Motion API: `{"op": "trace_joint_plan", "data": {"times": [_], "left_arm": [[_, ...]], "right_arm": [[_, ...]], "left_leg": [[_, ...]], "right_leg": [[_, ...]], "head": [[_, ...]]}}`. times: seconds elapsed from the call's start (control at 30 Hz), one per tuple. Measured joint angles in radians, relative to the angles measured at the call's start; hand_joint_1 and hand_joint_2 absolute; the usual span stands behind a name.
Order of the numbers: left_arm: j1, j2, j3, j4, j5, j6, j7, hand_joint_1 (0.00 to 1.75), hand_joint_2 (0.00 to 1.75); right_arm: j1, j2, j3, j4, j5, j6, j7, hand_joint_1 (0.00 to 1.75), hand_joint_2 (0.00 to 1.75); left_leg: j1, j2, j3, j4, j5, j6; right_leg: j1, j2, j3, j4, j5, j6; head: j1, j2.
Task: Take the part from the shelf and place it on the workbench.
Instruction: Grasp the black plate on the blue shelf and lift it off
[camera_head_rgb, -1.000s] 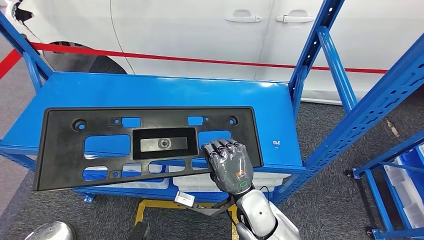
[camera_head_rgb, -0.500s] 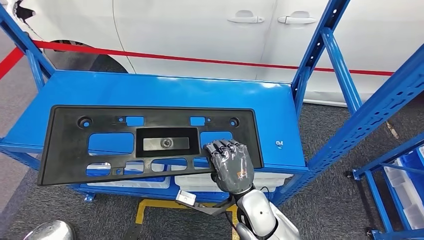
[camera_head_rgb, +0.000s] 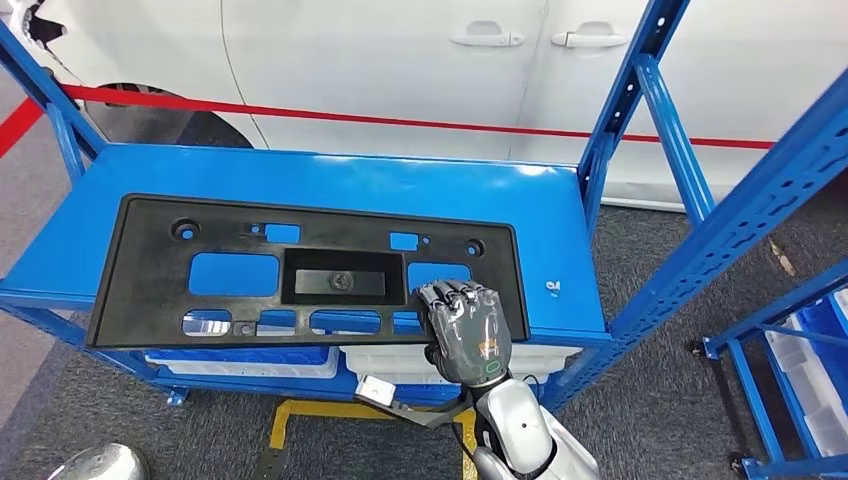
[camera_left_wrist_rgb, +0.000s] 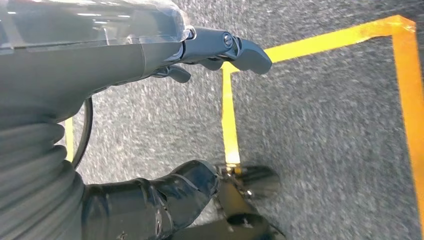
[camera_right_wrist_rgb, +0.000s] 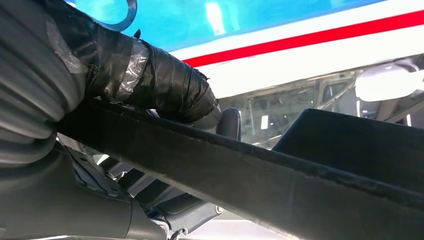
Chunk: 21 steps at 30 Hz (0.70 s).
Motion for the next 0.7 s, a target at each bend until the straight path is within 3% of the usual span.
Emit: {"op": "trace_joint_plan", "data": {"times": [0.07,0.13,0.23,0.27,0.3,0.33,0.4,0.47,0.53,0.6,0.63,0.7], "left_arm": [[0.001,0.000,0.000,0.000,-0.001,0.000,0.001,0.00,1.75],[0.000,-0.001,0.000,0.000,-0.001,0.001,0.001,0.00,1.75],[-0.001,-0.001,0.000,0.000,-0.002,0.001,0.001,0.00,1.75],[0.000,-0.001,0.000,0.000,-0.003,0.001,0.001,0.00,1.75],[0.000,-0.001,0.000,0.000,-0.004,0.002,0.001,0.00,1.75],[0.001,-0.001,0.000,0.000,-0.005,0.002,0.001,0.00,1.75],[0.001,-0.002,0.000,0.000,-0.007,0.002,0.002,0.00,1.75],[0.000,-0.002,0.000,0.000,-0.008,0.002,0.002,0.00,1.75],[0.000,-0.003,0.000,0.000,-0.008,0.002,0.003,0.00,1.75],[0.000,-0.003,0.000,0.000,-0.008,0.002,0.004,0.00,1.75],[0.000,-0.003,0.000,0.000,-0.008,0.002,0.004,0.00,1.75],[0.000,-0.003,0.000,0.000,-0.008,0.002,0.004,0.00,1.75]], "right_arm": [[0.001,0.000,0.000,0.000,0.000,0.000,0.000,1.75,1.75],[0.001,0.000,0.000,0.000,-0.001,-0.001,0.000,1.75,1.75],[0.003,-0.001,0.000,0.000,-0.002,-0.001,0.000,1.75,1.75],[0.006,-0.001,0.000,0.000,-0.002,-0.001,0.000,1.75,1.75],[0.007,-0.002,0.000,0.000,-0.003,-0.001,0.000,1.75,1.75],[0.008,-0.002,0.000,0.000,-0.003,-0.001,0.000,1.75,1.75],[0.008,-0.002,0.000,0.000,-0.003,-0.001,0.000,1.75,1.75],[0.007,-0.002,-0.001,0.000,-0.003,-0.001,0.000,1.75,1.75],[0.007,-0.002,-0.001,0.000,-0.003,-0.002,0.000,1.75,1.75],[0.007,-0.002,-0.001,0.000,-0.003,-0.002,0.000,1.75,1.75],[0.007,-0.001,-0.002,0.000,-0.003,-0.002,0.000,1.75,1.75],[0.006,0.000,-0.002,0.000,-0.004,-0.002,0.000,1.75,1.75]], "left_leg": [[0.001,0.001,-0.003,-0.006,0.007,0.012],[0.005,0.003,-0.003,-0.015,0.016,0.027],[0.004,0.005,-0.011,-0.018,0.023,0.040],[0.003,0.005,-0.015,-0.016,0.025,0.041],[0.002,0.005,-0.019,-0.013,0.026,0.042],[0.001,0.005,-0.022,-0.010,0.026,0.042],[0.000,0.004,-0.025,-0.004,0.027,0.040],[-0.003,0.004,-0.028,0.000,0.030,0.032],[-0.005,0.004,-0.032,-0.001,0.037,0.020],[-0.004,0.004,-0.037,0.003,0.032,0.009],[-0.004,0.003,-0.045,0.022,0.015,0.003],[-0.001,0.003,-0.083,0.119,-0.054,-0.007]], "right_leg": [[0.000,0.000,-0.001,0.000,0.001,0.011],[-0.001,0.000,-0.015,0.032,-0.028,0.019],[-0.003,0.000,-0.089,0.210,-0.129,0.025],[-0.003,0.000,-0.109,0.260,-0.147,0.027],[-0.004,0.000,-0.112,0.276,-0.146,0.027],[-0.004,-0.001,-0.095,0.252,-0.126,0.026],[-0.003,-0.001,-0.018,0.118,-0.069,0.017],[0.002,-0.001,0.033,0.016,-0.037,0.008],[0.007,-0.001,0.034,-0.001,-0.030,0.003],[0.001,-0.003,0.032,-0.009,-0.019,-0.006],[-0.003,-0.004,0.030,-0.014,-0.012,-0.012],[-0.006,-0.008,0.021,-0.018,0.000,-0.021]], "head": [[0.000,0.000],[0.000,0.000],[0.001,0.000],[0.001,0.000],[0.001,0.000],[0.001,0.000],[0.001,0.000],[0.001,0.000],[0.000,0.000],[0.000,0.000],[-0.001,0.000],[-0.003,0.000]]}}
